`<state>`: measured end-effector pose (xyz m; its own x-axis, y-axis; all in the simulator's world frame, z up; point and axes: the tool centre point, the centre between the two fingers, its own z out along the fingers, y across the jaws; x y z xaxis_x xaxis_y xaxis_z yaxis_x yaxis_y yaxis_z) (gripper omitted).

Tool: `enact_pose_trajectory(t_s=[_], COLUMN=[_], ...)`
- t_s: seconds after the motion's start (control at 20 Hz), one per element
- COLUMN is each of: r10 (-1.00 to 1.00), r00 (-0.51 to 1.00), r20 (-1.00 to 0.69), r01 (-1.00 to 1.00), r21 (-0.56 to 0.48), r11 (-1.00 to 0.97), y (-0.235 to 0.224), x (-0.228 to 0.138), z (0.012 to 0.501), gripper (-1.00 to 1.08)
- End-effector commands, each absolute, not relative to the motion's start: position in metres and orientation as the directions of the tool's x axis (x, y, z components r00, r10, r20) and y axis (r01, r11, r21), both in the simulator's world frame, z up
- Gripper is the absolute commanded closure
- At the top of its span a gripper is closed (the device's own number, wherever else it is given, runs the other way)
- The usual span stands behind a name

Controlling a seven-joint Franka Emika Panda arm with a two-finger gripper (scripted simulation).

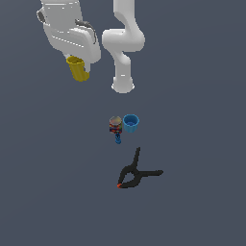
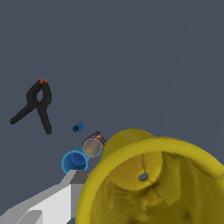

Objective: Pick up a designated object from a clutter of objects.

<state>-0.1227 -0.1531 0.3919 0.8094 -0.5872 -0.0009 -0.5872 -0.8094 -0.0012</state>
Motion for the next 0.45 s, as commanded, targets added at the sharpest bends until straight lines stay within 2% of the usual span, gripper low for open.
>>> enact_pose_trajectory(t_s=[0.0,0.4], r10=[-0.586,-0.586], r00=[0.81,0.81], r20=[-0.001,0.0], r01=[-0.586,-0.586], r21=[-0.001,0.0], r11=[-0.81,-0.81], y=[-0.161,-0.171], x=[-0.125,-0.126], z=[0.404,0.419], gripper=[1.08,1.08])
